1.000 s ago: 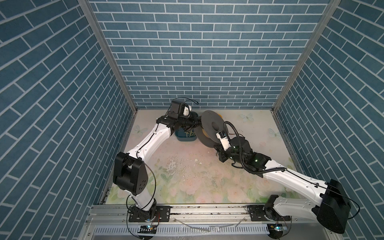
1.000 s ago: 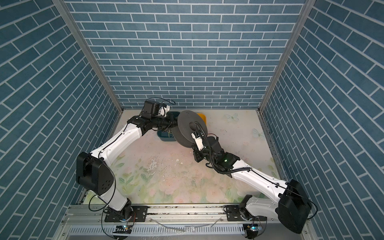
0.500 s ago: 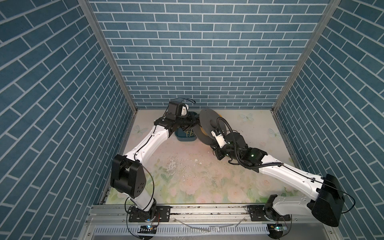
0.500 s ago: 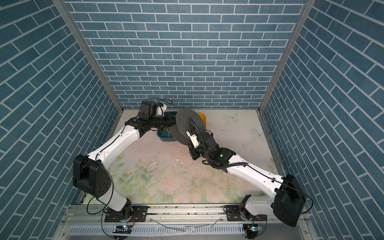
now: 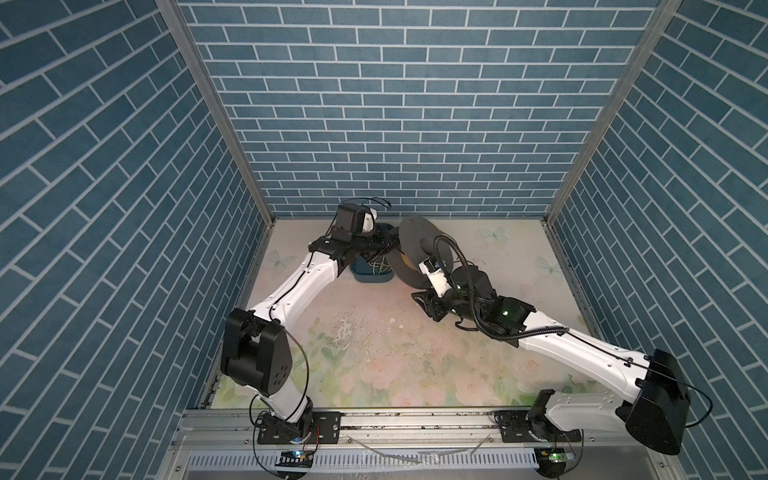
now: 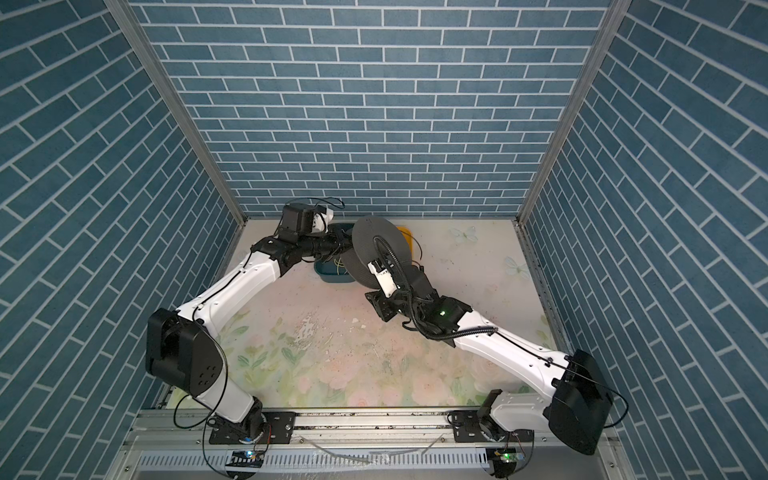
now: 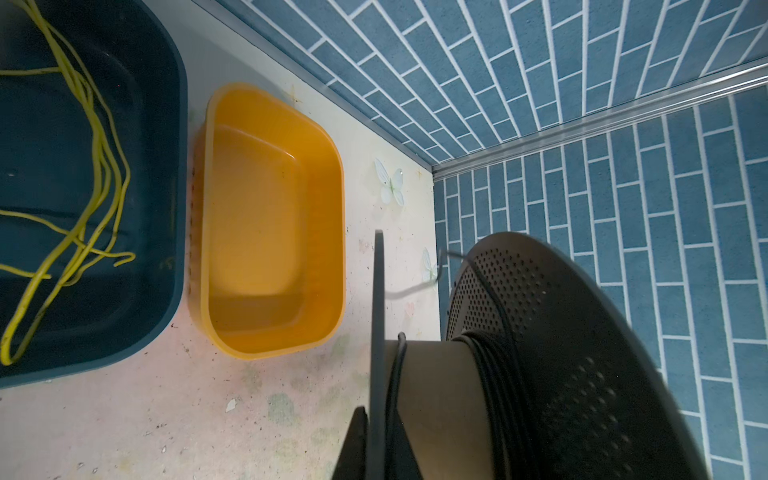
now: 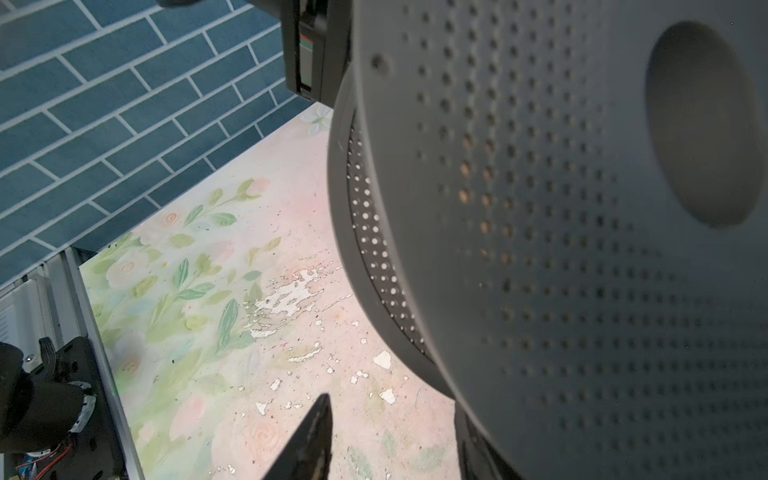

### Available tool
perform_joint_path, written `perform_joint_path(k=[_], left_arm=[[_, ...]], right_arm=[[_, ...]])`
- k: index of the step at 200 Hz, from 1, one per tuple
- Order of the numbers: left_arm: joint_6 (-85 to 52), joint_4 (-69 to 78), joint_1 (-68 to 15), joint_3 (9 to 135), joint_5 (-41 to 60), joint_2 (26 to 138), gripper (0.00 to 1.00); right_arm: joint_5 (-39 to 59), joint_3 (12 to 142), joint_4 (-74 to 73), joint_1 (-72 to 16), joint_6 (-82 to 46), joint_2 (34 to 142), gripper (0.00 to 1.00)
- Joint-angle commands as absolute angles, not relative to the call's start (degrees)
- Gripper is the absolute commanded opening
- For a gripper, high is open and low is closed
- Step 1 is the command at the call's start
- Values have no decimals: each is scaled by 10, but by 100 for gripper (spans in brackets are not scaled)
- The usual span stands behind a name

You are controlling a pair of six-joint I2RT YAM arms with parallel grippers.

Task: Wrap the cables

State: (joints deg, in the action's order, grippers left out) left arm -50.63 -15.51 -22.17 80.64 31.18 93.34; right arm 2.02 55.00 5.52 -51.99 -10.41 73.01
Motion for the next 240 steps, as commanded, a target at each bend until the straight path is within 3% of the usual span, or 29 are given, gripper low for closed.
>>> perform_joint_path(k=[1,81,137,174,240], left_arm=[[-497,-131,-231,796,349,902,0],[-464,-163,-222,822,397,904,0],[-400,-224,-220,832,446,904,0],[-370,-261,-219,855,480,903,0],[-326,-328,-200,884,511,900,0]], right_arm=[[25,577,24,-518,-83,741,48],[47,520,74,-518,-57,609,49],[-6,525,150,-500,-54,511,57],[-17,553,181,-428,-94,511,61],[60,561,174,-292,-143,568,67]])
